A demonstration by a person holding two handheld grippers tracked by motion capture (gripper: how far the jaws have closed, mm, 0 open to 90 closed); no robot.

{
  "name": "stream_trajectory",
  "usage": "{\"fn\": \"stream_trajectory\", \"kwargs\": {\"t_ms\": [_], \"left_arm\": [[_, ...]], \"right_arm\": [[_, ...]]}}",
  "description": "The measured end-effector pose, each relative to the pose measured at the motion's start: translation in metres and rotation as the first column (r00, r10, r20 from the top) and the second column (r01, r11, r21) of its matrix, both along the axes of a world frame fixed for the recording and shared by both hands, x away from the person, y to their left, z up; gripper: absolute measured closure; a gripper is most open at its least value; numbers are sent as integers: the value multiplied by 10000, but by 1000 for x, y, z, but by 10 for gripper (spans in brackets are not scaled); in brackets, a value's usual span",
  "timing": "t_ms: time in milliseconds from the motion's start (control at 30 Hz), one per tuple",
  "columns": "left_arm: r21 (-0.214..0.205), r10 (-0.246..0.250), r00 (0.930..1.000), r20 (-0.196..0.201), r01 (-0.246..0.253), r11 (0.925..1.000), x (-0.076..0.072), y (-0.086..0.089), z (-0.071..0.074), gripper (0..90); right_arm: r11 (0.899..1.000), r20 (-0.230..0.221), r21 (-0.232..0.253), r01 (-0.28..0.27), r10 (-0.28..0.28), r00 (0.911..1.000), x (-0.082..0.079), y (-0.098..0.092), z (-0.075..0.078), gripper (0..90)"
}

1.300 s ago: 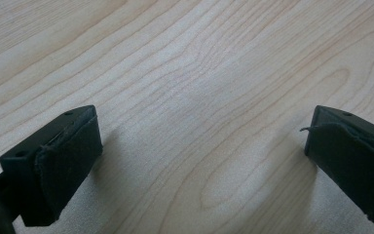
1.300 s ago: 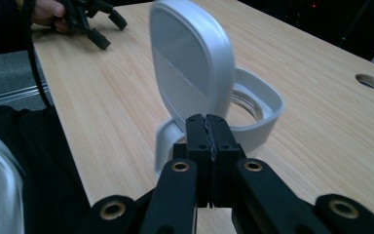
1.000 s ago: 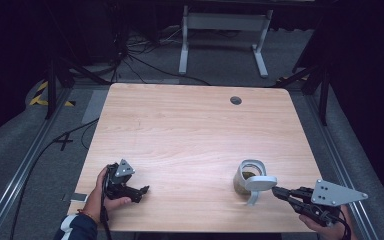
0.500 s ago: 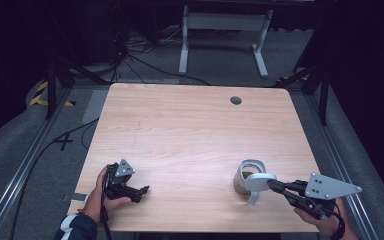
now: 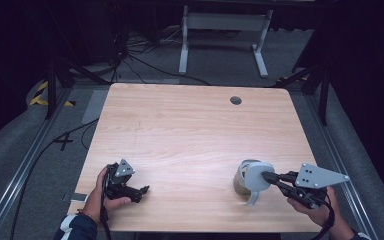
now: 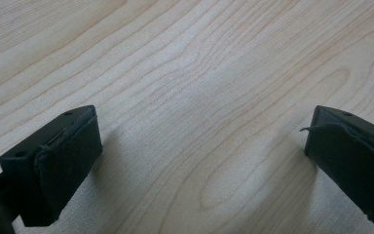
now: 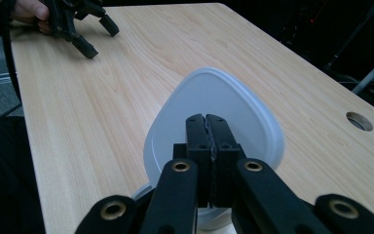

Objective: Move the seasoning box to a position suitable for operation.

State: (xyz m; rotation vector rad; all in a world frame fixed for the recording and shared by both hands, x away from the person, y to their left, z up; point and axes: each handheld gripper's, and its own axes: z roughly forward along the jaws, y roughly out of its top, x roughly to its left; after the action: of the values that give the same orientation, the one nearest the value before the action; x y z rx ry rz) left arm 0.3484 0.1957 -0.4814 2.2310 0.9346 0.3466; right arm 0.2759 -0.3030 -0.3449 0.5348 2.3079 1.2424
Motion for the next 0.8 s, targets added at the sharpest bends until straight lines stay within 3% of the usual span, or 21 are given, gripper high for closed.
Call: {"fn": "stream_trajectory", "kwargs": {"t_ms": [200, 800], "left_arm": [[11, -54, 10000, 9, 54, 10000, 1, 0, 0, 3], [21, -92, 10000, 25, 92, 10000, 1, 0, 0, 5]], "right_arm": [[9998, 32, -169, 73, -72, 10000, 6, 4, -2, 897], [9985, 39, -142, 534, -533, 9986, 12, -9, -3, 896]]}}
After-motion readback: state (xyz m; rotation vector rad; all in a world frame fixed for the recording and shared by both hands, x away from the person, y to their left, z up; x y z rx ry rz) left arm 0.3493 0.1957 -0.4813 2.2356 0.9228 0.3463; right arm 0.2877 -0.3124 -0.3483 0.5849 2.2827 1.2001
